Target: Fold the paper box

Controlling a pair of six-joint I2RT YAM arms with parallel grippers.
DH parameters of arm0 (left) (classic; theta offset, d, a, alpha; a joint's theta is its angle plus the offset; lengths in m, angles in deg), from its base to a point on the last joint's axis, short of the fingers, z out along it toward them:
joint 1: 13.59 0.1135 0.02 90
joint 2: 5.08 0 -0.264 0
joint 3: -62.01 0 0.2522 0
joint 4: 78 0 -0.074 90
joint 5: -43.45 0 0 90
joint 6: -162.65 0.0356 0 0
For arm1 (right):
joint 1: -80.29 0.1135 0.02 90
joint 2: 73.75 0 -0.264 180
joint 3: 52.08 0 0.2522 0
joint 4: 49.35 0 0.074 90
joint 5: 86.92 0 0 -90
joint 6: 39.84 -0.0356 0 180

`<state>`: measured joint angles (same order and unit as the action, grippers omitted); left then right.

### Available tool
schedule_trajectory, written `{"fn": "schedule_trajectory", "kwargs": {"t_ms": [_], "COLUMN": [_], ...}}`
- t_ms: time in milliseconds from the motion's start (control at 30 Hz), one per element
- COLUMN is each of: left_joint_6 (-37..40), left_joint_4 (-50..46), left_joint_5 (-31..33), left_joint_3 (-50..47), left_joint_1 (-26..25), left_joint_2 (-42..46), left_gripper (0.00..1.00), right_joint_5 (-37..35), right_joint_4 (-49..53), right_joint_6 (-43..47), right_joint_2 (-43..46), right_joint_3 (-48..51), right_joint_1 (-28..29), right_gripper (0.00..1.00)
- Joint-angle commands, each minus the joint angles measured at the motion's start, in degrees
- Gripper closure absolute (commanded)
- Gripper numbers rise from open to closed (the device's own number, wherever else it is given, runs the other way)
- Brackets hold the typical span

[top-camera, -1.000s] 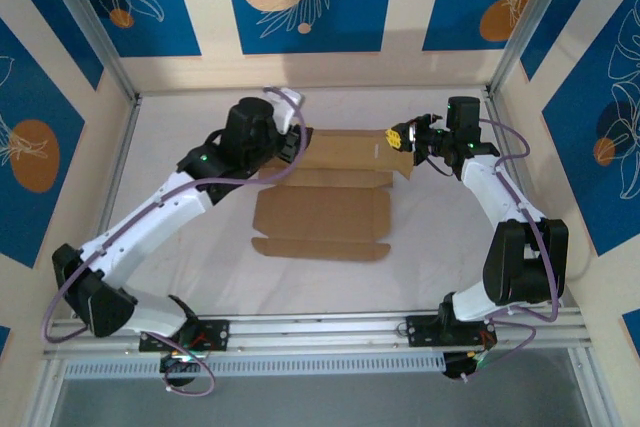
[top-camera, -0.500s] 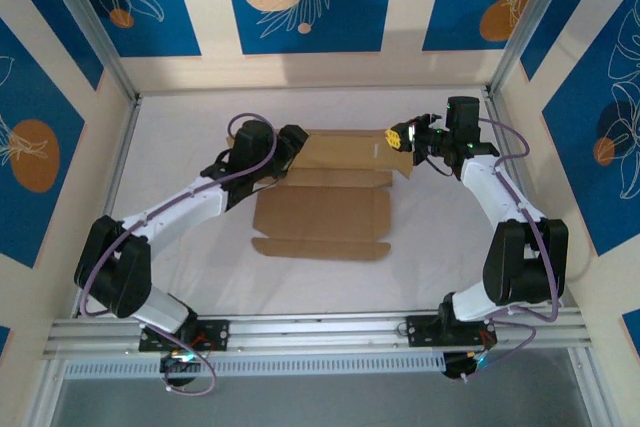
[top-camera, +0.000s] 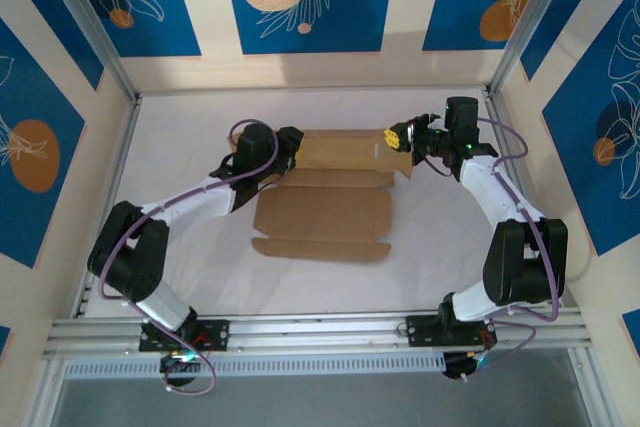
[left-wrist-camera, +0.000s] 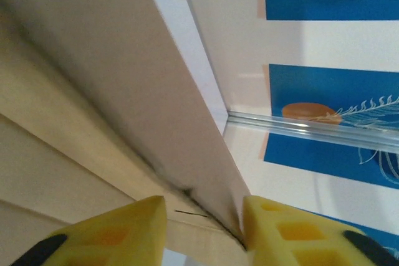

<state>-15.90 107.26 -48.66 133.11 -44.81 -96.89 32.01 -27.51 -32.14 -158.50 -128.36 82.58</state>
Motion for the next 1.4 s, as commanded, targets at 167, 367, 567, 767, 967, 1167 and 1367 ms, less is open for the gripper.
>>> {"fn": "schedule_trajectory", "kwargs": {"t_ms": [167, 367, 567, 767, 967, 1167, 1367], "left_joint_6": [-2.02, -3.51, -3.08, -3.25, -2.53, -2.67, -2.34], "left_joint_4": [3.70, 5.93, 4.38, 4.35, 3.67, 3.81, 3.50], "left_joint_5": [2.63, 4.50, 6.04, 5.80, 5.93, 5.11, 5.28], "left_joint_3": [-1.33, -4.85, -6.09, -7.55, -9.12, -10.13, -10.67], "left_joint_1": [1.15, 1.82, 1.78, 1.78, 1.83, 1.79, 1.78], "left_joint_2": [0.61, 1.62, 3.26, 3.95, 5.63, 5.85, 6.22], "left_gripper": [0.95, 1.00, 1.00, 1.00, 1.00, 1.00, 1.00], "right_joint_5": [0.97, -5.34, -13.09, -12.28, -16.12, -23.12, -18.93], "right_joint_4": [2.24, 17.26, 27.65, 37.35, 42.51, 43.57, 40.67], "right_joint_6": [4.94, 17.01, 26.11, 38.26, 42.84, 42.35, 39.57], "right_joint_2": [0.64, 1.61, 4.31, -1.88, -7.62, -11.63, -13.06], "right_joint_3": [-0.57, -5.92, -8.00, -17.98, -27.03, -28.53, -26.06], "right_joint_1": [1.73, 2.40, 1.93, 2.99, 8.30, 12.59, 14.37], "right_gripper": [0.92, 0.35, 0.35, 0.43, 0.44, 0.40, 0.41]}}
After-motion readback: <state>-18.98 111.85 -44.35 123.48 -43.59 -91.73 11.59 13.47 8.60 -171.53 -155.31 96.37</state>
